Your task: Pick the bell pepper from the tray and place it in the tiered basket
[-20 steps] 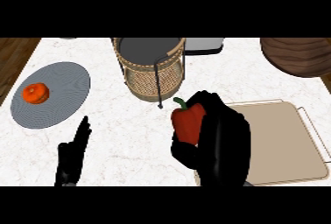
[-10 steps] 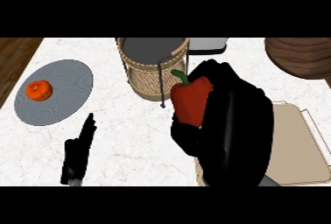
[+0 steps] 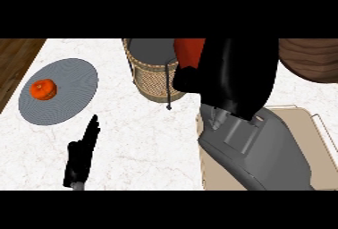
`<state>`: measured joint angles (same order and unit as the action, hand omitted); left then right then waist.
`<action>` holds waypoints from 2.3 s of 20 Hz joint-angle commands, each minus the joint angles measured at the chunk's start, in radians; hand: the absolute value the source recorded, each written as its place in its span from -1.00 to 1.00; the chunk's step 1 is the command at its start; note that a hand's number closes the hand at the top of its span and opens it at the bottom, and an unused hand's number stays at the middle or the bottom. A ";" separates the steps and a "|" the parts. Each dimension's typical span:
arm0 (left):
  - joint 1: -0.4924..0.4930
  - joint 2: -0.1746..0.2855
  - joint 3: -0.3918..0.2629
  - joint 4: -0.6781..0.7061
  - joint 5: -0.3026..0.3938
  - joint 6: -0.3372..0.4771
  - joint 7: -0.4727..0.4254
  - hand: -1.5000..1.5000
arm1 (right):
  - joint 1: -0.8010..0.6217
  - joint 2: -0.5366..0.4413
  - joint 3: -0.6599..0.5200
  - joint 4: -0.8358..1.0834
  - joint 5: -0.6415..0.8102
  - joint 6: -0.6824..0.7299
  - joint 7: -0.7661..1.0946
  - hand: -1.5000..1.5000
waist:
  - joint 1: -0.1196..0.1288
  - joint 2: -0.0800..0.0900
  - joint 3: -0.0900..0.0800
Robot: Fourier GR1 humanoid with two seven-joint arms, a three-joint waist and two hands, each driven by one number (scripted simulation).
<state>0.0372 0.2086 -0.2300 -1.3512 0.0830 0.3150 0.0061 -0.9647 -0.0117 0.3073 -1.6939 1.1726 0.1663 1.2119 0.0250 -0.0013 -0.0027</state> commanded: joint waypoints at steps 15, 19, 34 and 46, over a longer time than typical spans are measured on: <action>0.002 -0.006 0.026 0.015 -0.005 -0.034 -0.020 0.00 | -0.221 0.011 -0.138 0.678 -0.129 -0.236 -0.039 1.00 | 0.006 0.008 0.002; -0.018 -0.012 0.012 -0.018 -0.023 -0.023 0.018 0.00 | -0.257 0.011 -0.107 0.783 -0.171 -0.348 -0.002 1.00 | 0.020 0.009 0.002; 0.001 -0.022 0.014 0.020 -0.025 -0.049 -0.022 0.00 | -0.164 0.011 -0.249 0.840 -0.518 -0.902 -0.351 -1.00 | 0.027 0.014 0.003; 0.081 -0.021 0.050 -0.042 -0.014 -0.012 0.002 0.00 | -0.084 -0.069 -0.283 0.674 -0.243 -1.102 -0.164 -1.00 | -0.066 -0.021 0.002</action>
<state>0.0840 0.1956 -0.1859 -1.3772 0.0640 0.2902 0.0076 -1.0985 -0.0498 0.0450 -0.9383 0.8376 -0.8669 0.9145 -0.0098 -0.0114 -0.0008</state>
